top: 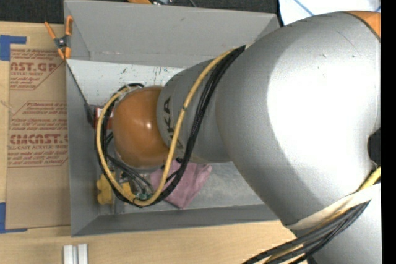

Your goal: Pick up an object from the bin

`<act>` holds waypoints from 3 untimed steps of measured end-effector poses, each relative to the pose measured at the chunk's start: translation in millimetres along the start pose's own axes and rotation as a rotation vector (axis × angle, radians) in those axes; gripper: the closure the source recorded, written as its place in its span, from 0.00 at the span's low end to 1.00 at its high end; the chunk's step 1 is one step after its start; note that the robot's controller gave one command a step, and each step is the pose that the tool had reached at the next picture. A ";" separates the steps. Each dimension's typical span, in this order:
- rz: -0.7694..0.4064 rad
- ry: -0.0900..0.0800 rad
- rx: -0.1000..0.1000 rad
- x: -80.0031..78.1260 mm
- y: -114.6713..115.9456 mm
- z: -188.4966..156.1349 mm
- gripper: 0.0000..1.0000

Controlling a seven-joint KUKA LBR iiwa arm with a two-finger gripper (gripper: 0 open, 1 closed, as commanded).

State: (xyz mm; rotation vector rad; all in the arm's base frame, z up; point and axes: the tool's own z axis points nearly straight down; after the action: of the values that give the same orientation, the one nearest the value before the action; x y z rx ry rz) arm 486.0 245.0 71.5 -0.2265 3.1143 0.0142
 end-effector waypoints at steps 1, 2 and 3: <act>0.000 0.000 -0.001 0.0 0.1 0.0 1.00; 0.000 0.001 -0.001 0.2 0.4 0.0 1.00; 0.000 0.001 -0.002 0.3 0.8 -0.2 1.00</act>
Offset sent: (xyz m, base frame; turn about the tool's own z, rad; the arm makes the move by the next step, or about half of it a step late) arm -0.0001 0.0001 0.0009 0.0000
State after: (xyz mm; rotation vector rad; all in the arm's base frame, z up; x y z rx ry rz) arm 485.5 245.7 71.7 -0.2261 3.1155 0.0168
